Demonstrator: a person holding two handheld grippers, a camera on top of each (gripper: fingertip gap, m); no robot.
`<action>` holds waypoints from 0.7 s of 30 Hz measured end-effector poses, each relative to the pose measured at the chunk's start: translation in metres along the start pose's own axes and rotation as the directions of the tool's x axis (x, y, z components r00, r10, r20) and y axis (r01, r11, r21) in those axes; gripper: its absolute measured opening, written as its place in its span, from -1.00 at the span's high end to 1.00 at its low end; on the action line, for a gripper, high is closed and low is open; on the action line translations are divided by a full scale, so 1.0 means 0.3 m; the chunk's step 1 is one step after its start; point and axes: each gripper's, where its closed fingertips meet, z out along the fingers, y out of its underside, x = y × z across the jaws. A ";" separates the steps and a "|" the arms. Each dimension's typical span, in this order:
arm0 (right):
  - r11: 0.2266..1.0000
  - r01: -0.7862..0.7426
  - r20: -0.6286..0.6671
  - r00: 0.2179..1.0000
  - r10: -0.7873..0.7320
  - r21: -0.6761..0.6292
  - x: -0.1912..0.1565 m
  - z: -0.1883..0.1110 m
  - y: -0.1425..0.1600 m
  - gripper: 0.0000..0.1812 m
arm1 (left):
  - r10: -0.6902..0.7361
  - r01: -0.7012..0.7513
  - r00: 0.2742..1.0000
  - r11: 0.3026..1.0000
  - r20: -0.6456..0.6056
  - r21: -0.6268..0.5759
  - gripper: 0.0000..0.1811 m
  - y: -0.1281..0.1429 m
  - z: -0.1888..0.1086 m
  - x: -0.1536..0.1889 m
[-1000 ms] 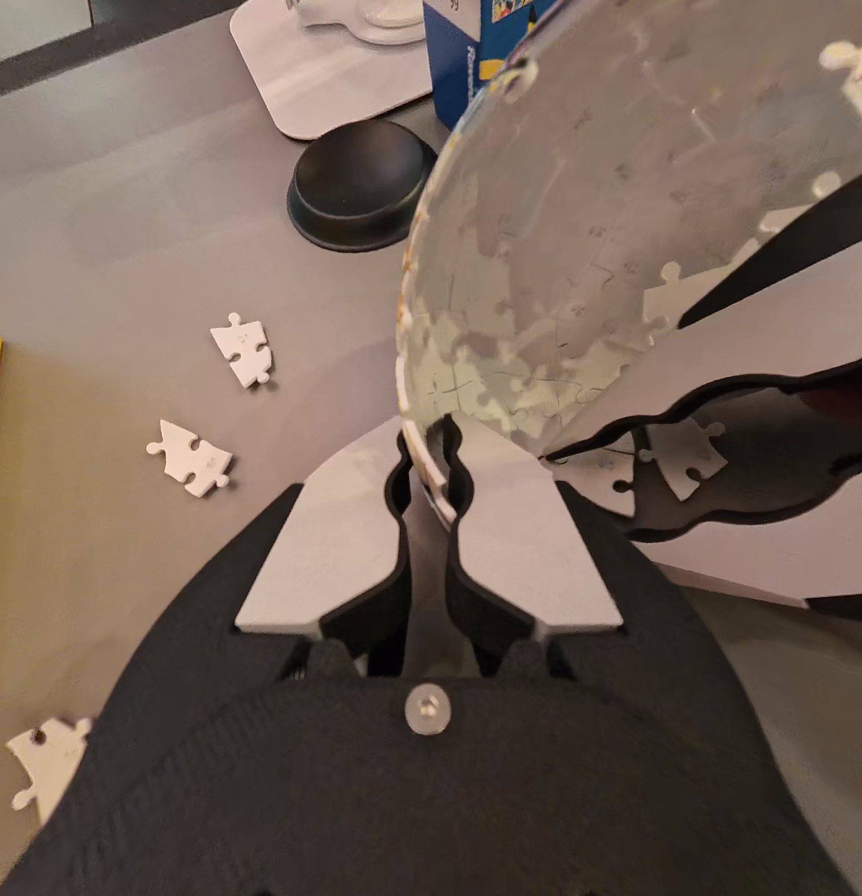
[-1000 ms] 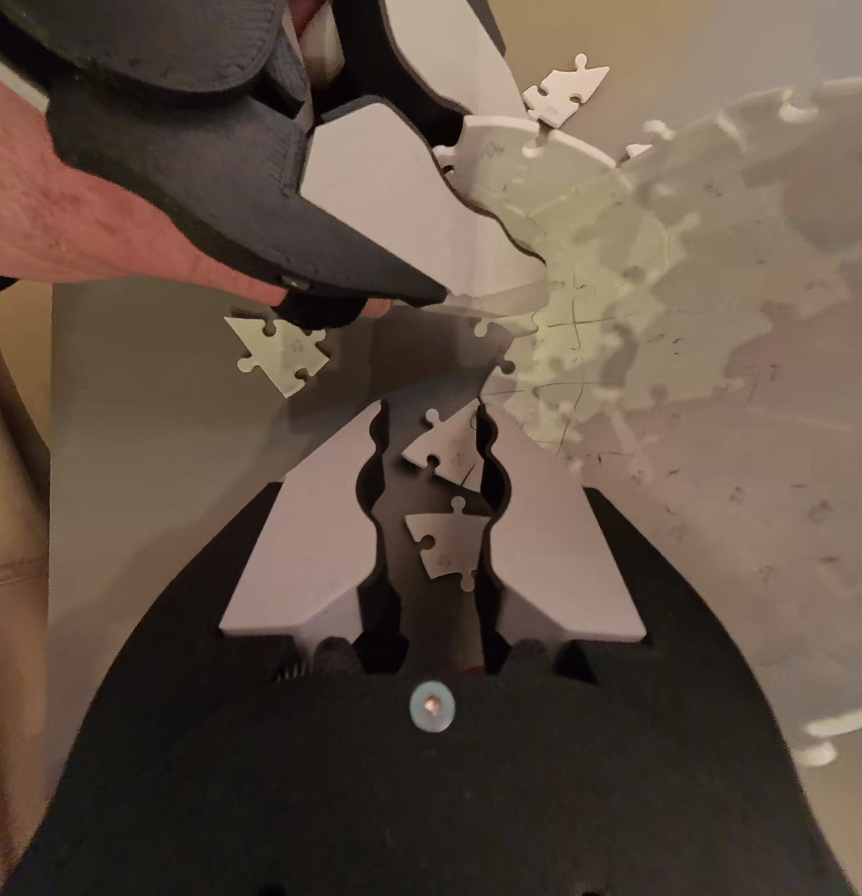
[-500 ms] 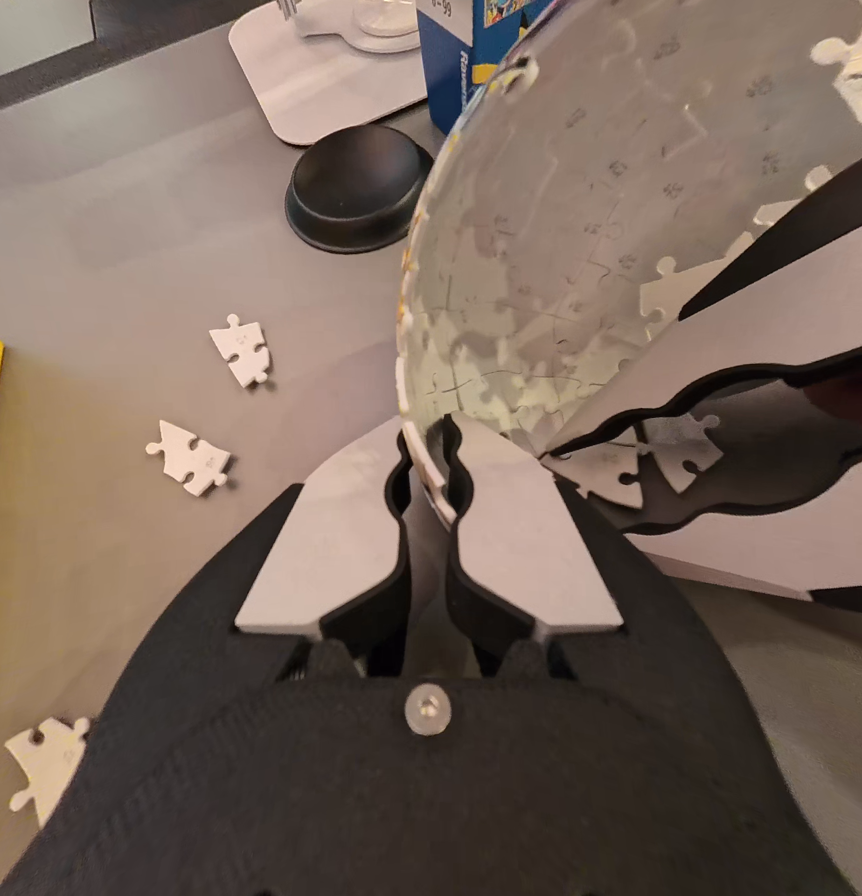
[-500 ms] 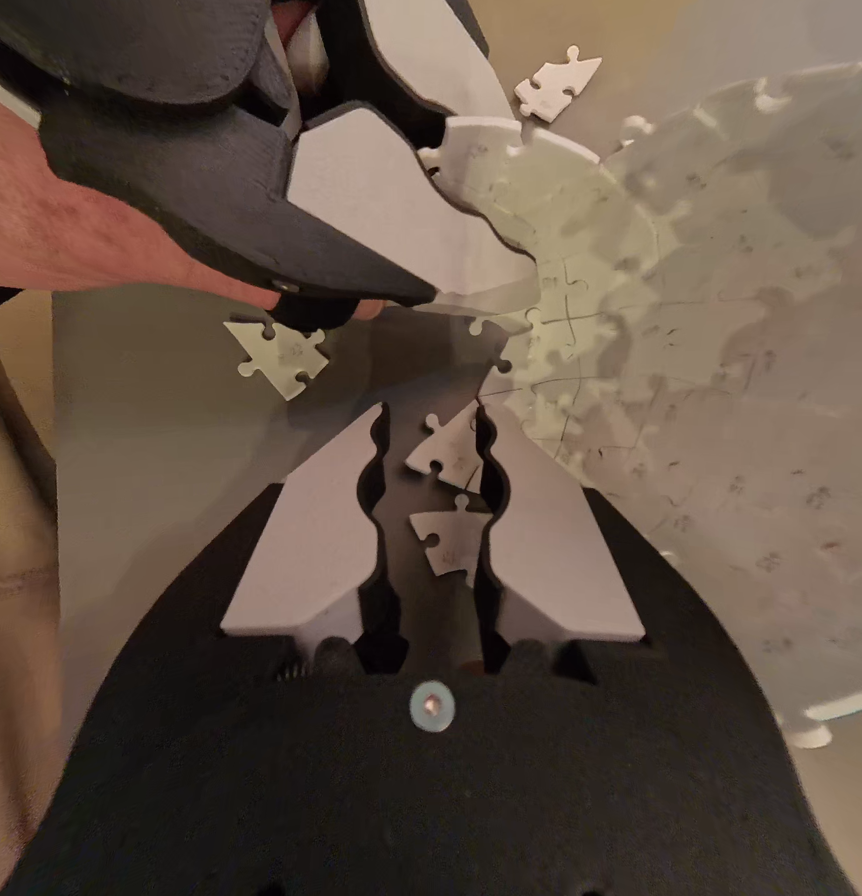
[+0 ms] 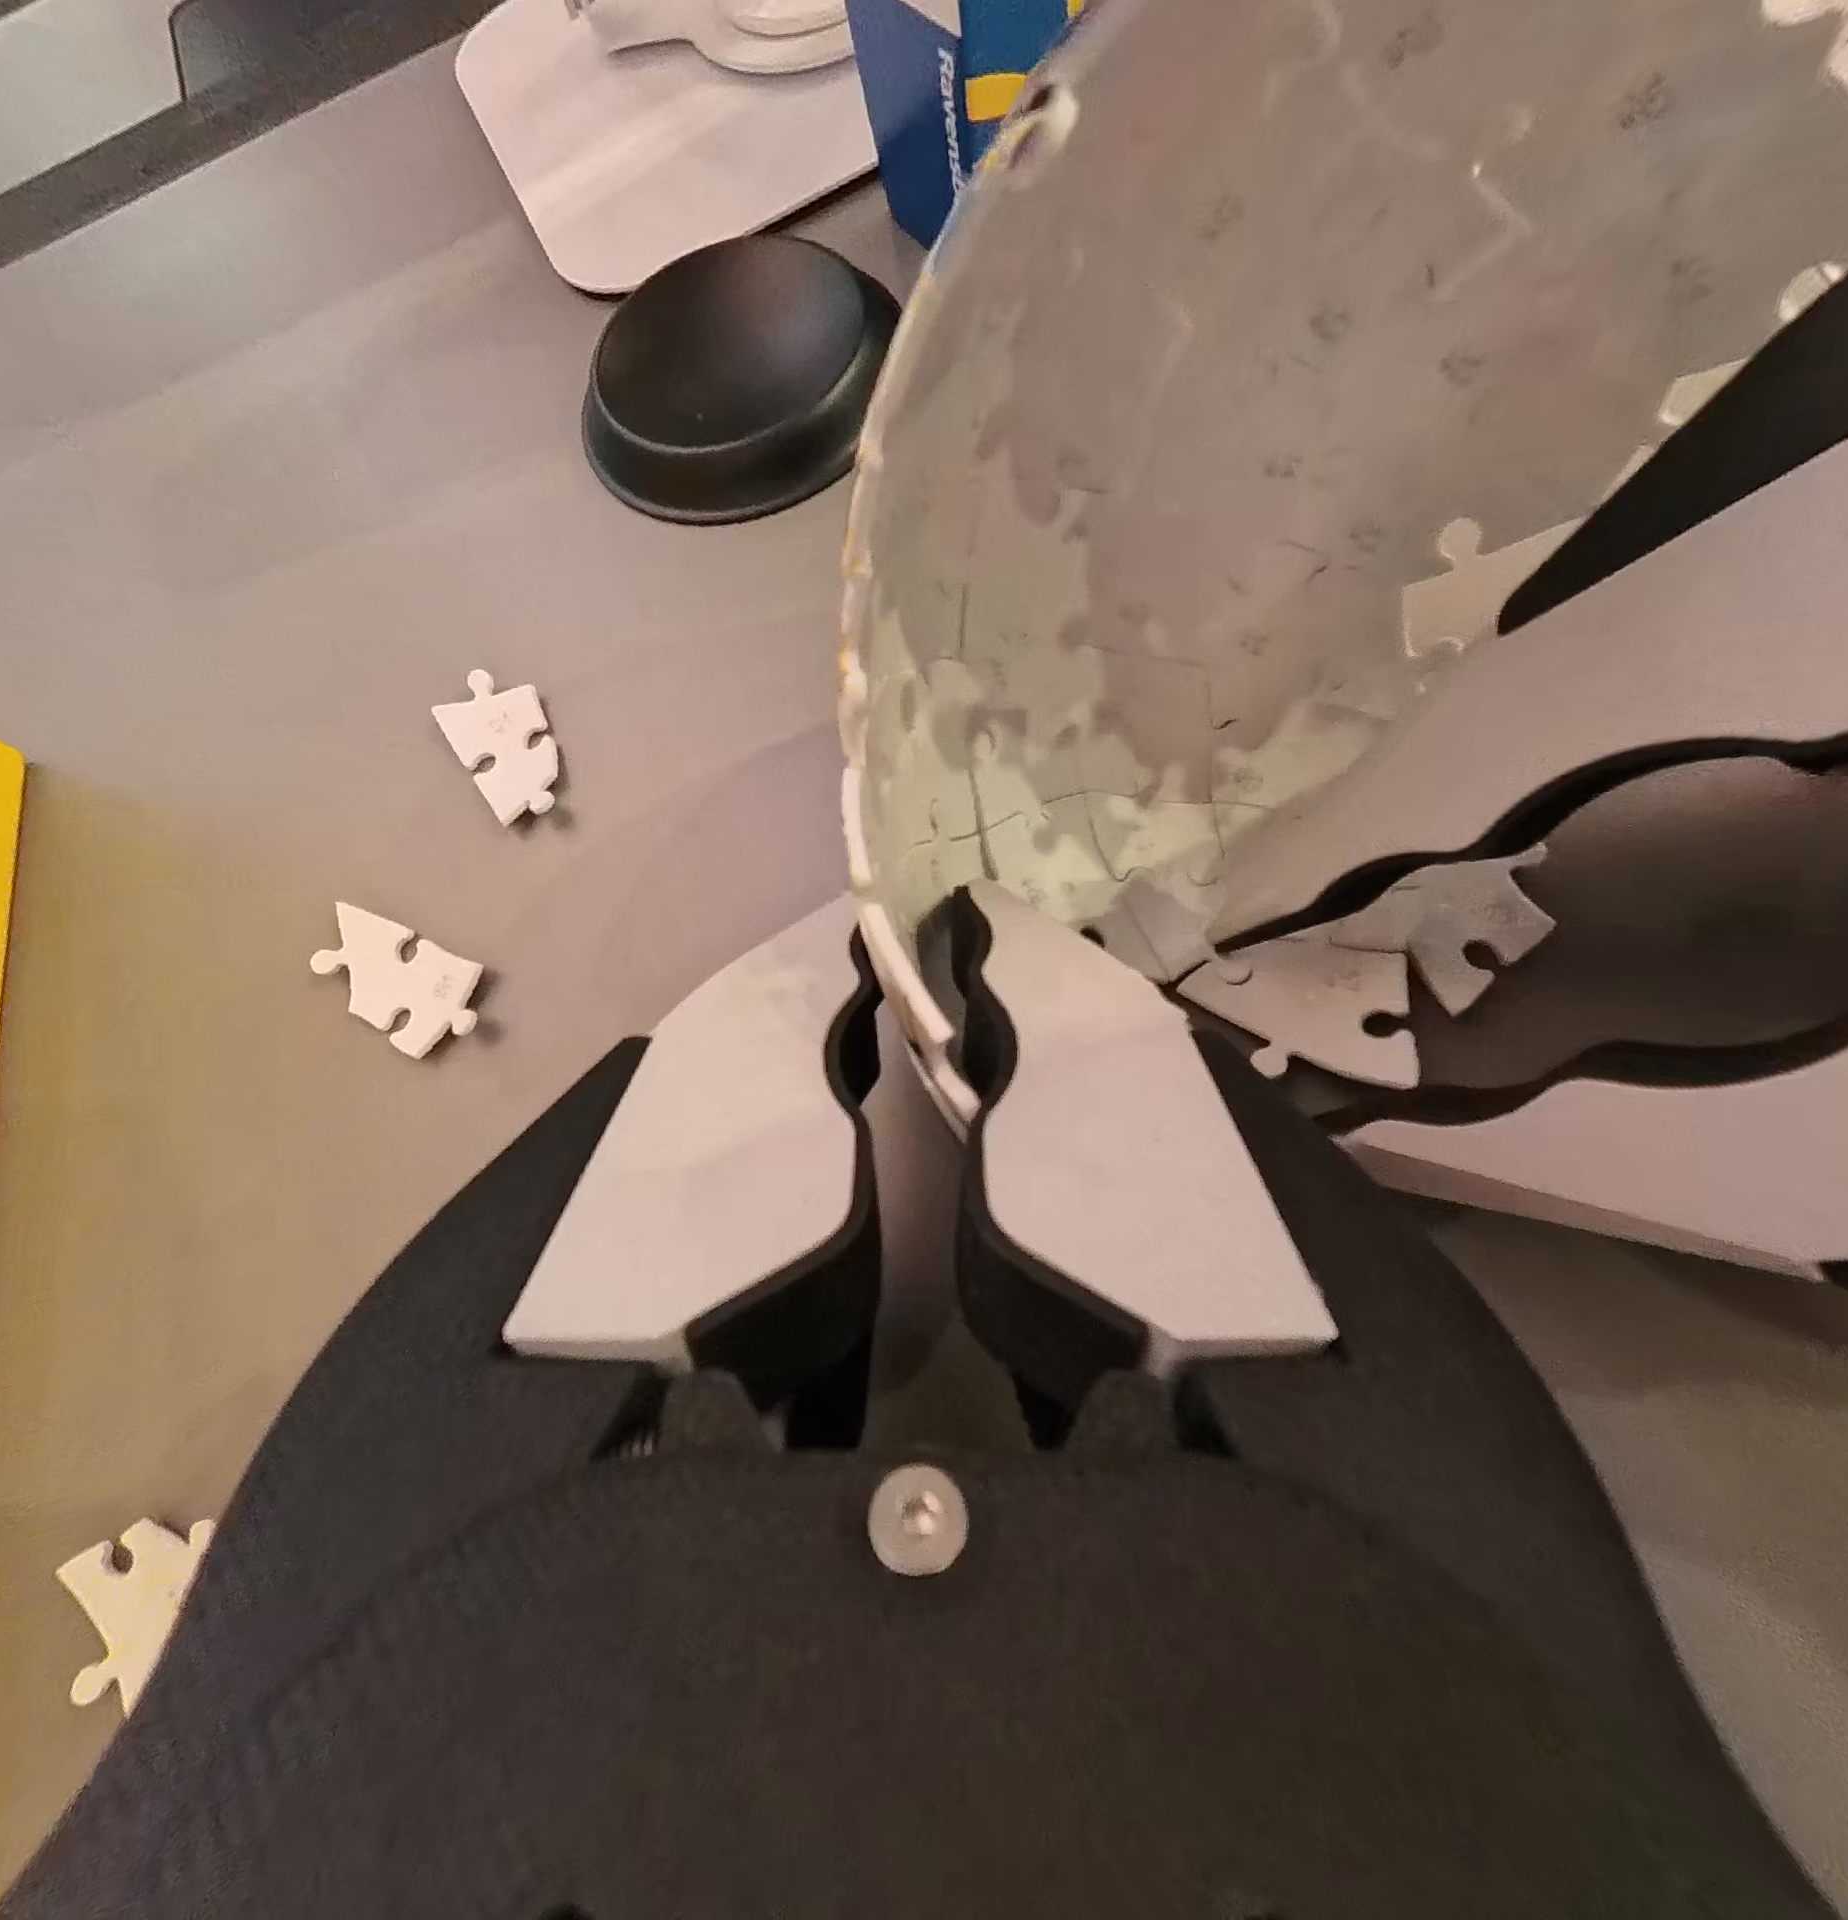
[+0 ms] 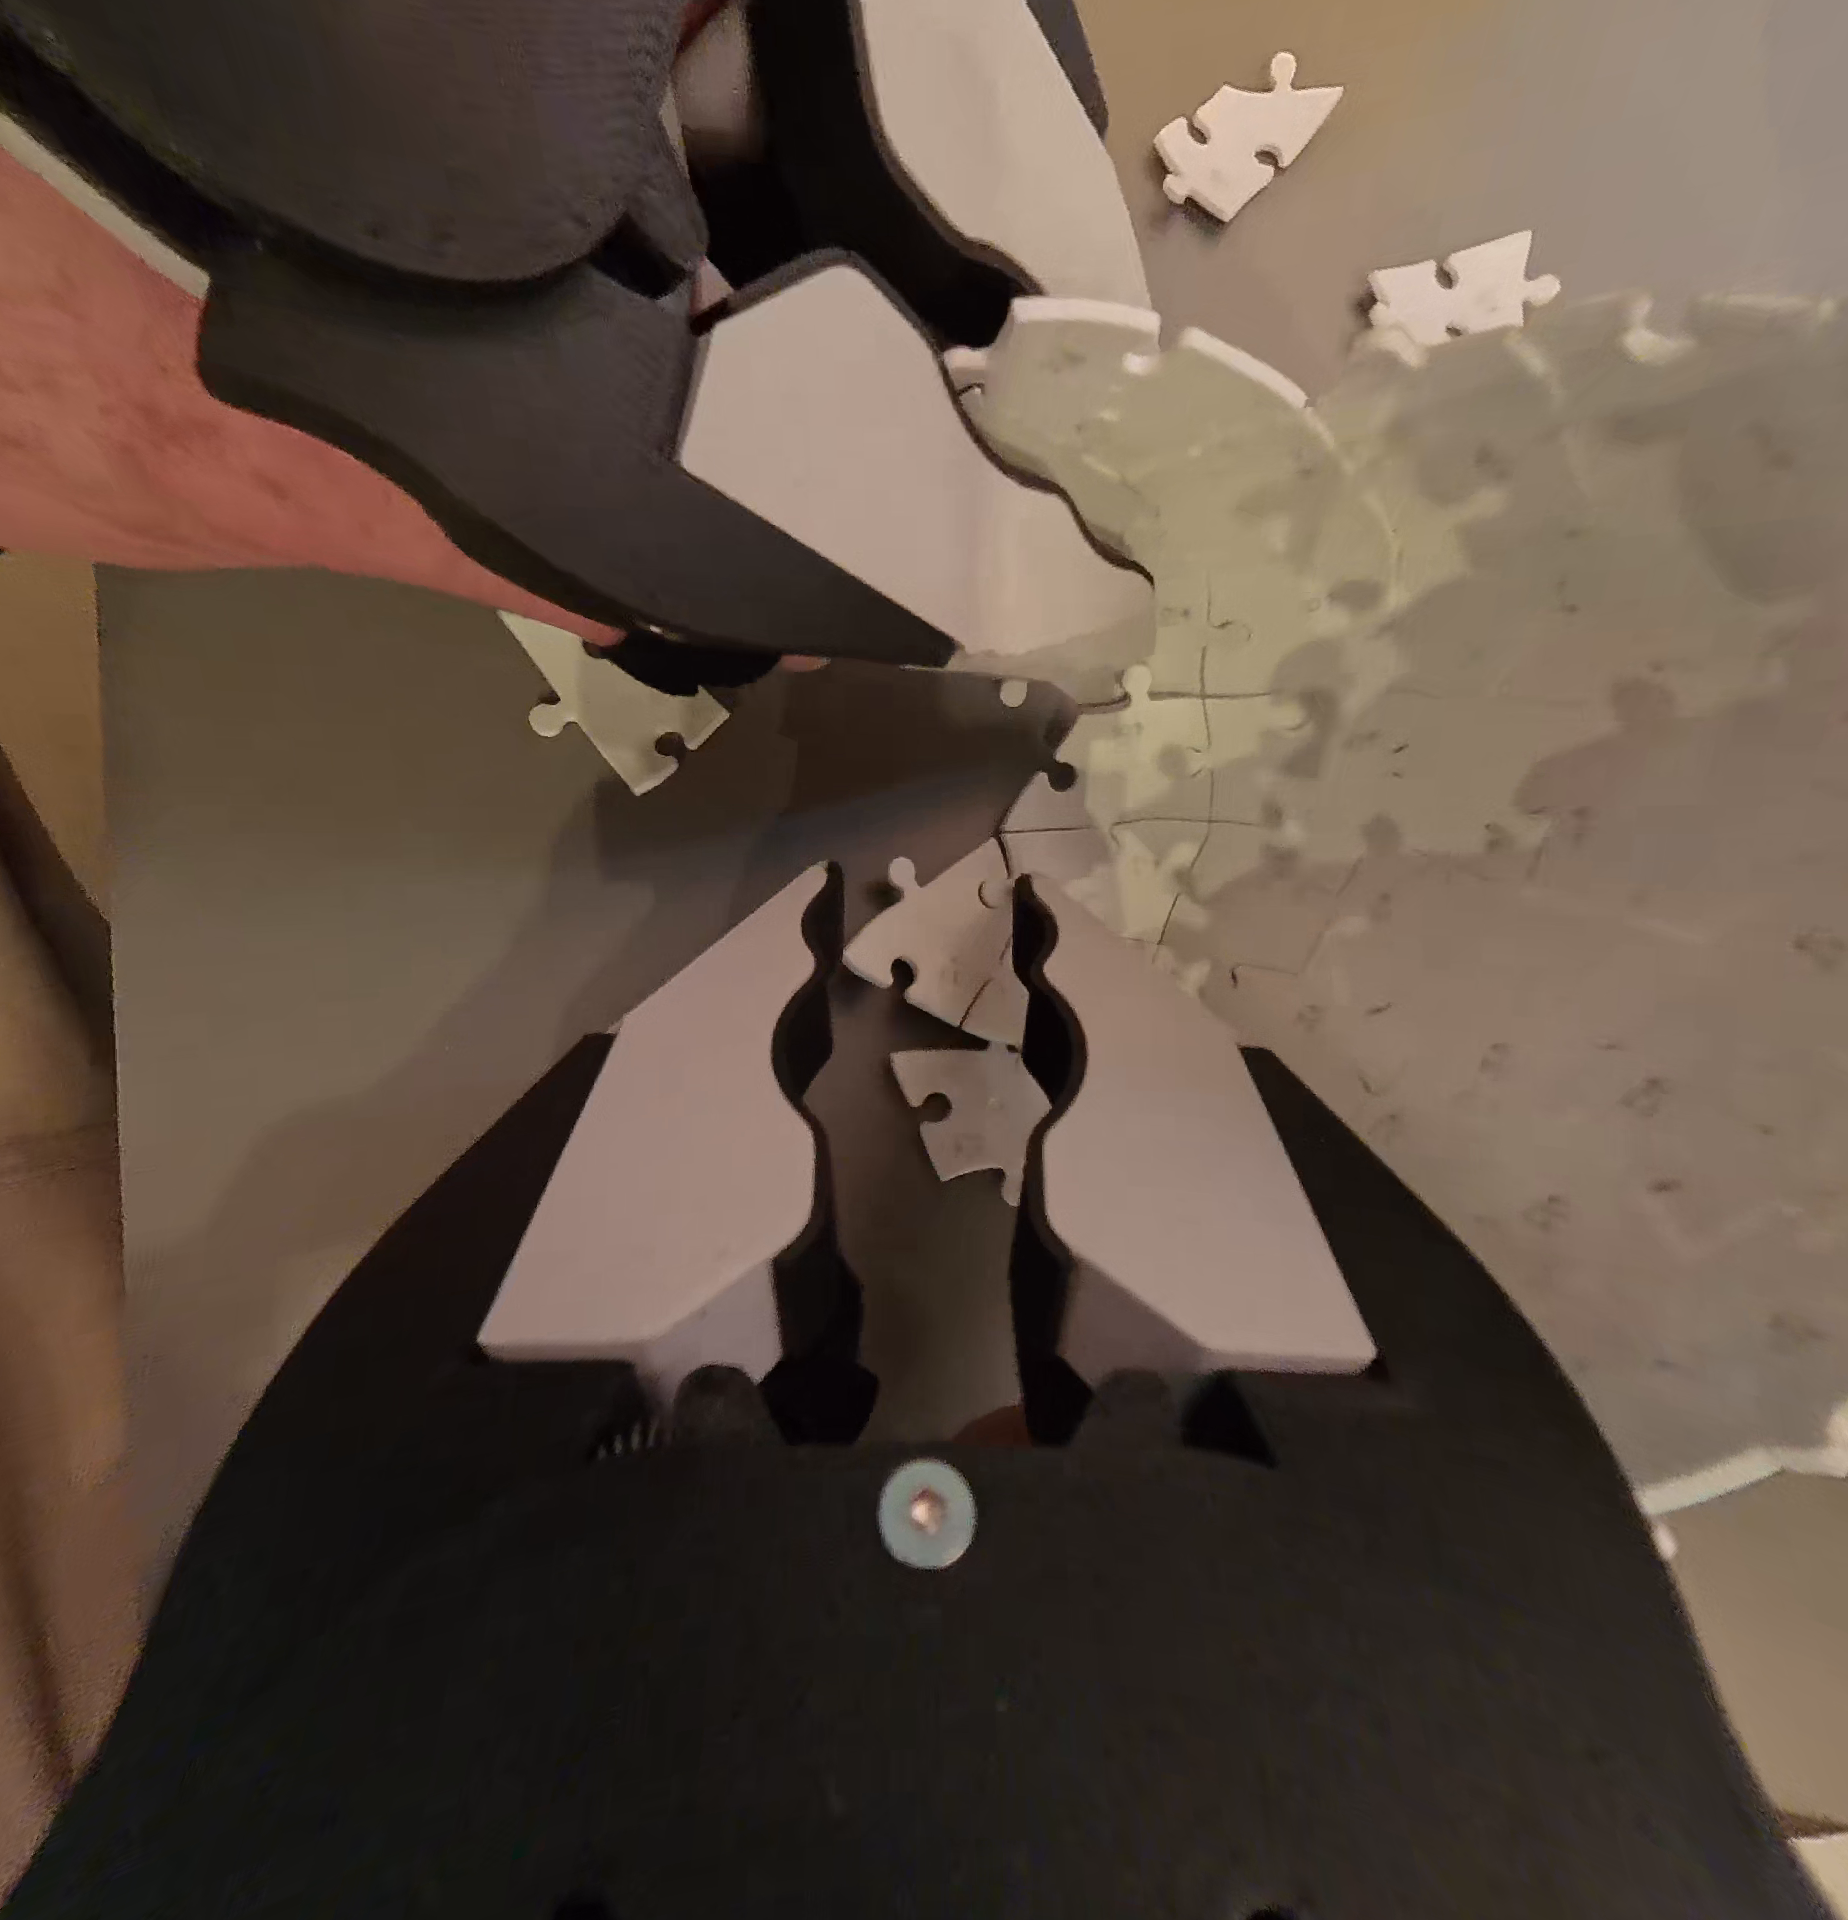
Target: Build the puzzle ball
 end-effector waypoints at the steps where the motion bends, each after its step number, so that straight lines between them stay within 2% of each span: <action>1: 1.000 0.020 -0.007 1.000 -0.020 -0.001 -0.001 0.000 -0.002 0.66 | 0.003 -0.003 1.000 1.000 -0.001 -0.004 0.88 0.001 0.001 0.001; 9: 0.998 0.048 0.010 0.999 -0.048 -0.040 -0.014 0.001 0.004 0.72 | 0.017 -0.017 1.000 1.000 -0.009 -0.001 0.88 0.001 -0.001 0.013; 15: 0.996 0.017 0.016 1.000 -0.015 -0.088 -0.016 0.001 0.009 0.72 | 0.011 -0.010 1.000 1.000 -0.016 0.005 0.87 0.004 -0.010 0.015; 21: 0.998 0.007 0.000 1.000 -0.007 -0.055 -0.018 0.000 0.006 0.75 | 0.010 -0.010 1.000 1.000 -0.017 0.007 0.87 0.014 -0.024 0.018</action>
